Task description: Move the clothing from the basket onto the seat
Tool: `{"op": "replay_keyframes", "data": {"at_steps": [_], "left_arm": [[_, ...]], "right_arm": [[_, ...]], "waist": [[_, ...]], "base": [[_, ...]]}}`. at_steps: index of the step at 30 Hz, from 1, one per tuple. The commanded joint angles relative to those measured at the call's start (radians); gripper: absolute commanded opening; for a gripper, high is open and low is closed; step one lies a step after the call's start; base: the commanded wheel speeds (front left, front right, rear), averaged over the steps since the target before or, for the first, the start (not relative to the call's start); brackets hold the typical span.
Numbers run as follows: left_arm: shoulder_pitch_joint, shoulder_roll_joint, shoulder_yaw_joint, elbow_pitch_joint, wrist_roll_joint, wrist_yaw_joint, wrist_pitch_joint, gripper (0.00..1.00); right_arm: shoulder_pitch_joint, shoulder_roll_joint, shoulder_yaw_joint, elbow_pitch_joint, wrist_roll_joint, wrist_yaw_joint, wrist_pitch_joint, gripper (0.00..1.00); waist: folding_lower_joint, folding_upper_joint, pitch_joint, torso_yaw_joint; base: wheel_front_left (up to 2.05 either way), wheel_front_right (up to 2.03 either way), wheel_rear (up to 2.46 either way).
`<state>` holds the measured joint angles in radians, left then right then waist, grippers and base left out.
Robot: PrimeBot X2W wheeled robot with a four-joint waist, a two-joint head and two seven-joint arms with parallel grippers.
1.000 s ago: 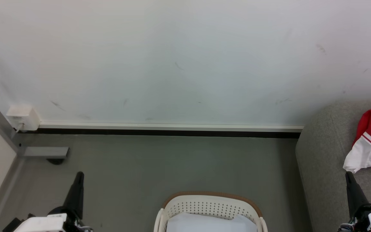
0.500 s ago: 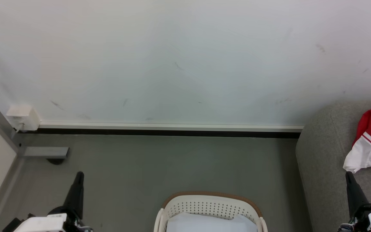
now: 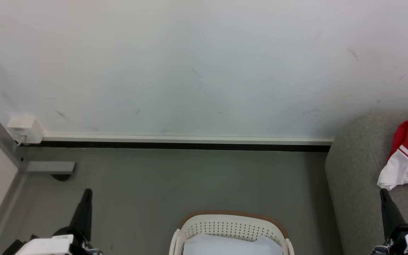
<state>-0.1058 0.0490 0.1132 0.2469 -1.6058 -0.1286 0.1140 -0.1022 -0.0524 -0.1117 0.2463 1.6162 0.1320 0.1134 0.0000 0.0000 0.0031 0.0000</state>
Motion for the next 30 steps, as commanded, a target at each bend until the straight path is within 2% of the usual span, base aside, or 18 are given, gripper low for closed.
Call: {"op": "replay_keyframes", "data": {"at_steps": [1, 30], "left_arm": [[-0.008, 0.002, 0.002, -0.003, -0.013, -0.004, 0.004, 0.0], [-0.007, 0.002, 0.002, -0.003, -0.013, -0.004, 0.004, 0.0]], "right_arm": [[-0.012, 0.001, -0.004, -0.004, -0.004, -0.002, 0.002, 0.0], [-0.012, 0.001, -0.005, -0.004, -0.005, -0.002, 0.003, 0.0]], "waist": [[0.0, 0.0, 0.0, 0.0], [0.0, 0.0, 0.0, 0.0]], "base": [[0.0, 0.0, 0.0], [0.0, 0.0, 0.0]]}}
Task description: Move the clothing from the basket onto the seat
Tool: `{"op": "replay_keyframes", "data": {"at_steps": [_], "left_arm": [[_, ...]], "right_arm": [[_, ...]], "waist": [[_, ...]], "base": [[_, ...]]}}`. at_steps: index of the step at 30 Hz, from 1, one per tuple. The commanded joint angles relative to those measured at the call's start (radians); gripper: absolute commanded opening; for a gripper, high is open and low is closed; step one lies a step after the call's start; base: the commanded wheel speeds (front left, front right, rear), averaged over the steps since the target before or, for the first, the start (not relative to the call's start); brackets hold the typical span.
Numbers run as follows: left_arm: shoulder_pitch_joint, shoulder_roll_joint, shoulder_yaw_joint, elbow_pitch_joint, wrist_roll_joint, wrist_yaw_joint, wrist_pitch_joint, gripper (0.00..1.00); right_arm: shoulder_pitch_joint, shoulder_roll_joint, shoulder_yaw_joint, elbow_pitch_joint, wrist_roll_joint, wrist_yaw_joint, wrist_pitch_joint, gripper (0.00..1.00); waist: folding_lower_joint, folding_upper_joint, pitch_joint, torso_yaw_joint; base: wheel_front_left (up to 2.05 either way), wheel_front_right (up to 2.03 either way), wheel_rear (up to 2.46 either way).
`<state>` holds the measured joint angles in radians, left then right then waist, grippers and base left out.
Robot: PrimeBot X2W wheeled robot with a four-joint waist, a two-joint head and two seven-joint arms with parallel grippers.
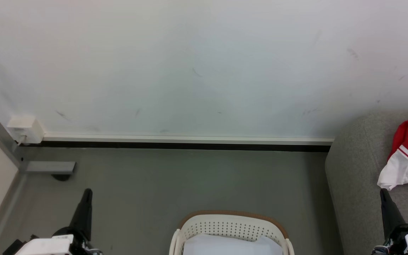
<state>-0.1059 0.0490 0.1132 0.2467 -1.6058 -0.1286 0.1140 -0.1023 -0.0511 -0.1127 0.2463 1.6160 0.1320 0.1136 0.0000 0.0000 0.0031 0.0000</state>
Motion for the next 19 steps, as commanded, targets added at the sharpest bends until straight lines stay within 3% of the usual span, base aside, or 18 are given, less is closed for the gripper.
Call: {"op": "replay_keyframes", "data": {"at_steps": [1, 19], "left_arm": [[-0.007, 0.002, 0.002, -0.002, -0.013, -0.004, 0.004, 0.0], [-0.007, 0.002, 0.002, -0.003, -0.013, -0.004, 0.004, 0.0]], "right_arm": [[-0.012, 0.0, -0.004, -0.004, -0.005, -0.002, 0.003, 0.0], [-0.012, 0.0, -0.005, -0.003, -0.005, -0.002, 0.003, 0.0]], "waist": [[0.0, 0.0, 0.0, 0.0], [0.0, 0.0, 0.0, 0.0]], "base": [[0.0, 0.0, 0.0], [0.0, 0.0, 0.0]]}}
